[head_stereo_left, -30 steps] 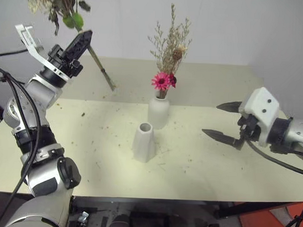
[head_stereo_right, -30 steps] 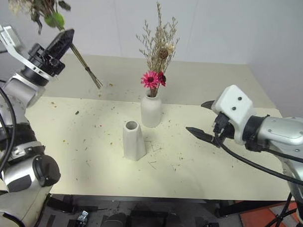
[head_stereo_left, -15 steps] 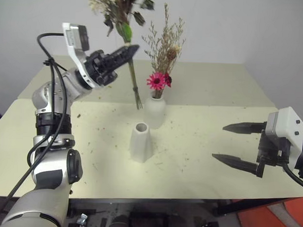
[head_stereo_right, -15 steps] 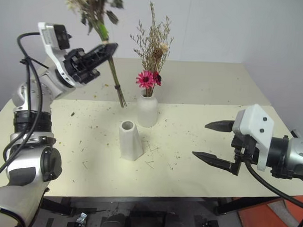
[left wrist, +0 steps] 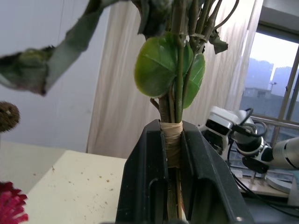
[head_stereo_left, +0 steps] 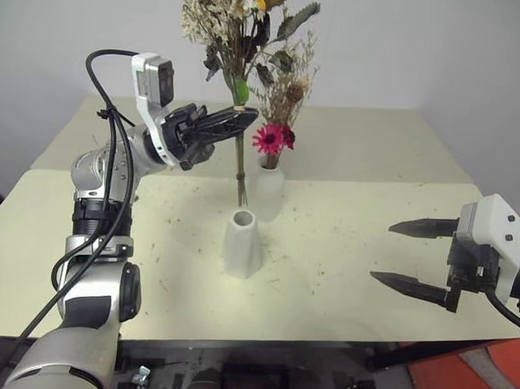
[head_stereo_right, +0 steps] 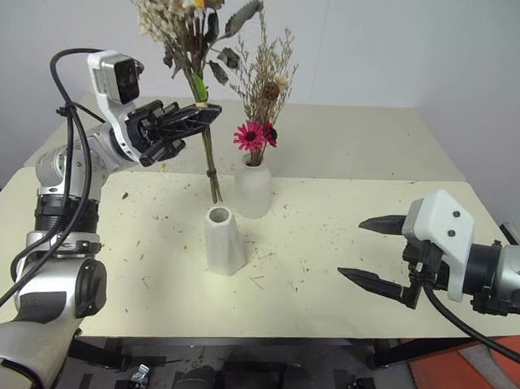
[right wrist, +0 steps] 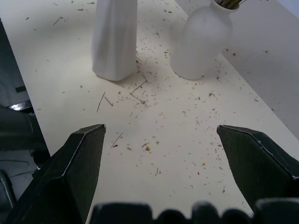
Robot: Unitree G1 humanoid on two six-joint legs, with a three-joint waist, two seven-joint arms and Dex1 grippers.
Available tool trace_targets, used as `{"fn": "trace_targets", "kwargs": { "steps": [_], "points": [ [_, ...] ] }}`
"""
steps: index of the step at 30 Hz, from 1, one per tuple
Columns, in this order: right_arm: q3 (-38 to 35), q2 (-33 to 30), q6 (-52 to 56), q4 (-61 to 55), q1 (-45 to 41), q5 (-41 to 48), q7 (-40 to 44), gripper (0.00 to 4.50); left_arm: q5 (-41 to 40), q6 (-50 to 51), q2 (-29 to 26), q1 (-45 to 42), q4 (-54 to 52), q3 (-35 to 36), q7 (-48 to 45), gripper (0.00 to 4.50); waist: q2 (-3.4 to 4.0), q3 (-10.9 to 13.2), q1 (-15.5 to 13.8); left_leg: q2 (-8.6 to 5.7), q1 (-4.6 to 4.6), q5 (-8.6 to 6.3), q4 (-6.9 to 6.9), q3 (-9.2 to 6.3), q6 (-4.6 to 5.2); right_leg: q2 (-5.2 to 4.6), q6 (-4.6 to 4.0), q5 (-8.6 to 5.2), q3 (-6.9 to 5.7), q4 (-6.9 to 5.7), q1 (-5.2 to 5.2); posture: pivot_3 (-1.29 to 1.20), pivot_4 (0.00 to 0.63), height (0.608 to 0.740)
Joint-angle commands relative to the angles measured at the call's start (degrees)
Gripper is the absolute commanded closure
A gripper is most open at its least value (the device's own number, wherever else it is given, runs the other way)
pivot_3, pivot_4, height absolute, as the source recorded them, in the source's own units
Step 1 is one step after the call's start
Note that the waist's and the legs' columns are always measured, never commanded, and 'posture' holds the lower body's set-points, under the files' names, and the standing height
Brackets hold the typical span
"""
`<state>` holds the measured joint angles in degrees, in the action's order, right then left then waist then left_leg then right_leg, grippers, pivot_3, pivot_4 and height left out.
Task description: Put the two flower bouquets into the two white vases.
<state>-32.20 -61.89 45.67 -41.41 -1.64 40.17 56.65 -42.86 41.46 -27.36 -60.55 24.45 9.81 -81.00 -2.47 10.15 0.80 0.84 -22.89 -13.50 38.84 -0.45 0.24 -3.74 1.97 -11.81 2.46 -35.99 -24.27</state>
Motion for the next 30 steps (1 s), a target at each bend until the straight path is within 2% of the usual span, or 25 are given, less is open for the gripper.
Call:
{"fn": "trace_targets", "kwargs": {
  "steps": [1,19,30],
  "points": [
    [0.12,-0.9,-1.72,0.25,-0.93,-1.13,-1.21,0.0,-1.39,1.43,-0.15,0.43,-3.44,0.14,0.69,4.39,0.0,0.0,-0.01,0.0,0.0,0.0,0.0,0.0,0.0,0.0,0.0,0.0,0.0,-0.01,0.0,0.0,0.15,0.74],
    [0.74,-0.52,-1.5,-0.51,-1.14,-1.45,-2.74,0.0,2.71,-2.93,0.47,3.67,-3.77,-3.45,-0.82,4.39,0.0,0.0,-0.06,0.0,-0.01,0.0,0.0,0.0,0.0,0.0,0.0,0.0,0.0,0.01,0.0,0.0,0.15,0.74],
    [0.91,-0.52,-1.92,-0.49,-0.4,-1.54,-2.25,0.0,4.27,-8.84,-0.1,9.5,-6.7,-4.55,-3.79,4.39,0.0,0.0,-0.11,0.0,-0.01,0.0,0.01,0.0,0.0,0.0,0.0,0.0,0.0,0.01,0.0,0.0,0.15,0.74]
  ]
}}
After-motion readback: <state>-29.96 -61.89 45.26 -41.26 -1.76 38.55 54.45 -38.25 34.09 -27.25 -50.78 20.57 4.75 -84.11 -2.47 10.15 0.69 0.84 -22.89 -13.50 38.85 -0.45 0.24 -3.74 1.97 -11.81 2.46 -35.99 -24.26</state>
